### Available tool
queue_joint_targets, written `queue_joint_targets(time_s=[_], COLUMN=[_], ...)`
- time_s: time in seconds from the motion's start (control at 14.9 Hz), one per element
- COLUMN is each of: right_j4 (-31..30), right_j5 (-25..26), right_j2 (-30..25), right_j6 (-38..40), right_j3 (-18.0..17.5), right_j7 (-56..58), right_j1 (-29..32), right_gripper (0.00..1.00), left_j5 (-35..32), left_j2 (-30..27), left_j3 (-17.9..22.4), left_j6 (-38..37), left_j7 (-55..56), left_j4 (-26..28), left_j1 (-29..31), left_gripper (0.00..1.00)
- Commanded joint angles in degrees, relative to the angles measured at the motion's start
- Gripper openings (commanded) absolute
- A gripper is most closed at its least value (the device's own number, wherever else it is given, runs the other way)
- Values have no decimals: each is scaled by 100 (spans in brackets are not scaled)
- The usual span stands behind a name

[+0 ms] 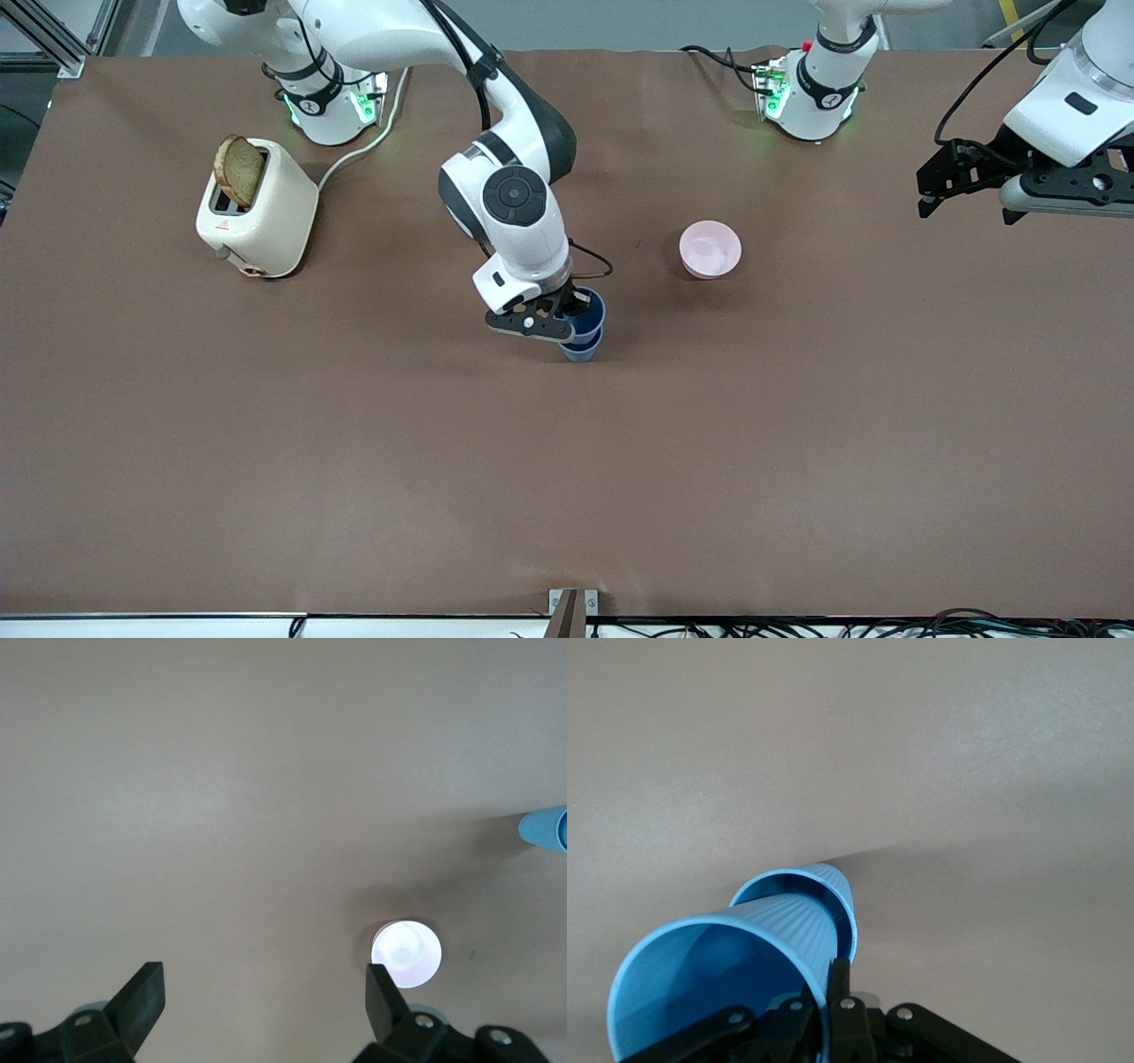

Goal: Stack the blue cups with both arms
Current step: 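Lower the held blue cup into the placed cup with the right gripper, then open the right gripper to release the stacked cup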

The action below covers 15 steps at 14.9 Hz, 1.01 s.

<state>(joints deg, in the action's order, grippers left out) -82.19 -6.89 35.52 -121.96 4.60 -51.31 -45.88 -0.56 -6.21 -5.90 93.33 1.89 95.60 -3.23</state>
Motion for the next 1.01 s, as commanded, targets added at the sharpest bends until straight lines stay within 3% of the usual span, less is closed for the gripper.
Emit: queue_joint_targets(time_s=[0.0,0.47,0.54,0.74,0.94], right_j4=[45,62,63,-8,-16], right_j5=[-14,-5,12,30,39], right_j2=[51,25,-45,-694,-1178], right_j6=[-21,-170,-153,162,1048], right_j3=[41,49,84,356,699], right_j7=[15,42,59,234,1442], right_j1=[-35,26,70,517,1237], right_gripper=[7,31,40,96,100], left_j5=[-102,-102,-102,-93,-93], left_j2=[-64,-99,-108,-99,-64], left_j3=[-25,-16,-16,19,19], left_j6=[89,27,27,9,9], left_j7=[22,-57,-58,-84,-66], left_j4=[55,11,11,-67,-77], left_j1=[7,33,33,42,33], left_gripper=[100,100,100,100,100])
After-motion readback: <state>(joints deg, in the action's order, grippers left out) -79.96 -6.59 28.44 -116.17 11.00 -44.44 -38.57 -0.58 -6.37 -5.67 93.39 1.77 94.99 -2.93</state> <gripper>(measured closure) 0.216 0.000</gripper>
